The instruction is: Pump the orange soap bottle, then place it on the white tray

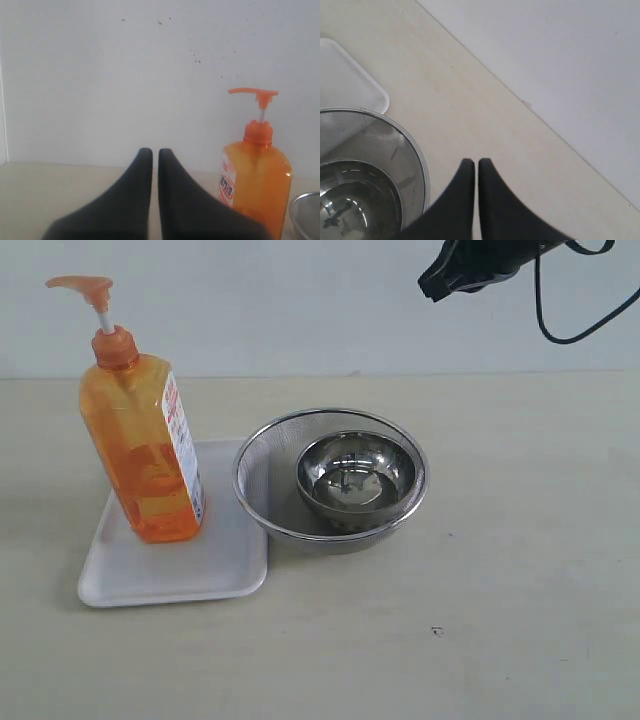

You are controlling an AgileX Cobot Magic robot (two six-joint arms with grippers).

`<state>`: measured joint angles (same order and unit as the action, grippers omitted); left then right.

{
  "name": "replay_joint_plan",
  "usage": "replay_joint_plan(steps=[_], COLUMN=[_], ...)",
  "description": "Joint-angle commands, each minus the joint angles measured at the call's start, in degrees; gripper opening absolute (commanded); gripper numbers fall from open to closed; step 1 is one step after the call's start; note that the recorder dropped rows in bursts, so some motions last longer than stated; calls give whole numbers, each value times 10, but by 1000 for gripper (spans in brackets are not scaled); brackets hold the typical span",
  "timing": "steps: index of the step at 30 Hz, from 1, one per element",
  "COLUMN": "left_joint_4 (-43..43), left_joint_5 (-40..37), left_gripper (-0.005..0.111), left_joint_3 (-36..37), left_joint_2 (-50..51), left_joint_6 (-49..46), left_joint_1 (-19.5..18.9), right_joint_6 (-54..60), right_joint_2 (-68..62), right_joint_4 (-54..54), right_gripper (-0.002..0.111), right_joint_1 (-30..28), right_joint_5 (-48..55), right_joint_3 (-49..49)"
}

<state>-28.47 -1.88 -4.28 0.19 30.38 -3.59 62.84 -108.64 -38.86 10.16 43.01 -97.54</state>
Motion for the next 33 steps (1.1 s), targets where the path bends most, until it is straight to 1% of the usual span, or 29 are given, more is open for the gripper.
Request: replay_joint_plan(steps=[1,3,6,10,14,16,21,26,30,33], left_joint_4=[6,6,5,6,6,6,41,50,78,80], left_joint_5=[19,40,34,-12,-20,-40,-78,-91,-124,-135], left_gripper=[5,5,5,5,5,5,5,5,5,5], left_joint_3=[32,43,43,43,43,43,43,43,43,43], left_joint_2=[-2,-2,-2,-2,-2,-2,-2,-2,-2,-2], left_joint_6=[5,5,18,18,18,18,18,18,18,18], left_joint_1=[2,3,8,23,23,23,23,23,23,23], right_joint_6=[0,0,0,0,0,0,0,0,0,0], right_joint_2=[8,8,8,8,8,8,8,8,8,8], right_joint_4=[3,3,-2,-2,-2,-2,-2,-2,-2,-2], right_gripper=[0,0,0,0,0,0,0,0,0,0], right_joint_1=[-4,-4,-4,-4,-4,-4,-4,-4,-4,-4], right_joint_5=[-3,-3,-2,-3,-3,-3,-3,-3,-3,-3], right_joint_3=[-2,-2,-2,-2,-2,-2,-2,-2,-2,-2])
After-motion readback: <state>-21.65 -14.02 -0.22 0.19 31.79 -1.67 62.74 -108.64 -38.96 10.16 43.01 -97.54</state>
